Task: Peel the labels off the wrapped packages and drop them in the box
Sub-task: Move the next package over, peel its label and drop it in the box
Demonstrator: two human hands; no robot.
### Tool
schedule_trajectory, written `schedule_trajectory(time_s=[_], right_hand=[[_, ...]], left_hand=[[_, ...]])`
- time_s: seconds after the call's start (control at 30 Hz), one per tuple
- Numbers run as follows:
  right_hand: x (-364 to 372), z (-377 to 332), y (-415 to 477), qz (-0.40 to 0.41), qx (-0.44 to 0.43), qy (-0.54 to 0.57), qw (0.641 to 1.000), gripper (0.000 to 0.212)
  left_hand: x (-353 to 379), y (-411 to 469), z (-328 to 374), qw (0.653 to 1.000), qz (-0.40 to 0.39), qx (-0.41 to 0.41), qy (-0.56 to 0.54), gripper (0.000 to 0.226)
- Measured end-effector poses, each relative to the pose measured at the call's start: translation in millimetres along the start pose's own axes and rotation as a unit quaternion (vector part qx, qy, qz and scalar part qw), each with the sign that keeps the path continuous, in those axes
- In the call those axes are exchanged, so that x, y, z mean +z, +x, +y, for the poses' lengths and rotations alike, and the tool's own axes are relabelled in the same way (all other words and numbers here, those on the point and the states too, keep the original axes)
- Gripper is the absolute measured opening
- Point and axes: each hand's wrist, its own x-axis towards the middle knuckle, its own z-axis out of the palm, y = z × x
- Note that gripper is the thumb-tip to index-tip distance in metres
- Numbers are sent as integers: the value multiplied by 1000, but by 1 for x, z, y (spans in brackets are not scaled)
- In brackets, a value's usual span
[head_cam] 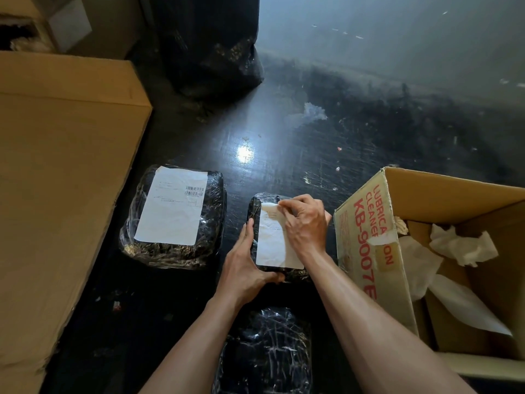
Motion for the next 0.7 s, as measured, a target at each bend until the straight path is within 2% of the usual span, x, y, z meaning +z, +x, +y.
schedule_trajectory(time_s=[0.7], right_hand=[[-14,-8,-18,-1,37,16,999,9]], left_hand=[[-1,1,5,1000,-2,-11,17,154]])
